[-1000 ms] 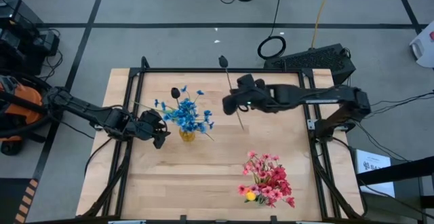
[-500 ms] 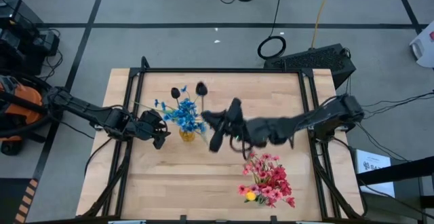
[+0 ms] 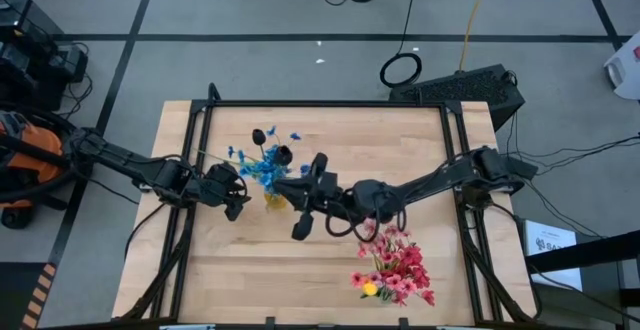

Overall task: Sort flowers into vase by color
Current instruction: Put the black flower into the yellow vase, then put the yellow flower into the transparent vase

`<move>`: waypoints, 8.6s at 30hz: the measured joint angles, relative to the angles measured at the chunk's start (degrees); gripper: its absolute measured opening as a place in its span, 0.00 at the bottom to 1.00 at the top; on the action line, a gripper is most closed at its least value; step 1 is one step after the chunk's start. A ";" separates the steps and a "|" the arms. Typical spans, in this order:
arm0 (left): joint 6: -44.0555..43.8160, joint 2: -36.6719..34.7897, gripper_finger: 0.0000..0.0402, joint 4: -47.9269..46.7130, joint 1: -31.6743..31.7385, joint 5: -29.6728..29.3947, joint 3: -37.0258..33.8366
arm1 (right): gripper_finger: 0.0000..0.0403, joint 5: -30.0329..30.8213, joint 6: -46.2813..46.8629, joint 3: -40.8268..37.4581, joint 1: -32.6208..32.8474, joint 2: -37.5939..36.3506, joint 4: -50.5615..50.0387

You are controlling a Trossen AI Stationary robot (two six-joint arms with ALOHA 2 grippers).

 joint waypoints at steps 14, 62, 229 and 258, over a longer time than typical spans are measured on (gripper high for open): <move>-0.03 0.00 0.53 0.08 0.00 0.23 0.00 | 0.00 -9.23 -7.67 3.85 -2.35 0.41 1.66; -0.03 0.00 0.53 0.04 0.02 1.42 0.00 | 0.00 -5.61 -11.43 11.13 -7.49 10.43 -26.21; 41.55 35.53 0.16 9.82 49.59 21.99 0.90 | 0.28 -13.63 17.86 11.06 -0.19 1.33 -87.32; 25.85 0.17 0.03 6.65 57.08 11.73 22.71 | 0.28 -4.31 30.32 11.06 -1.45 1.31 -102.20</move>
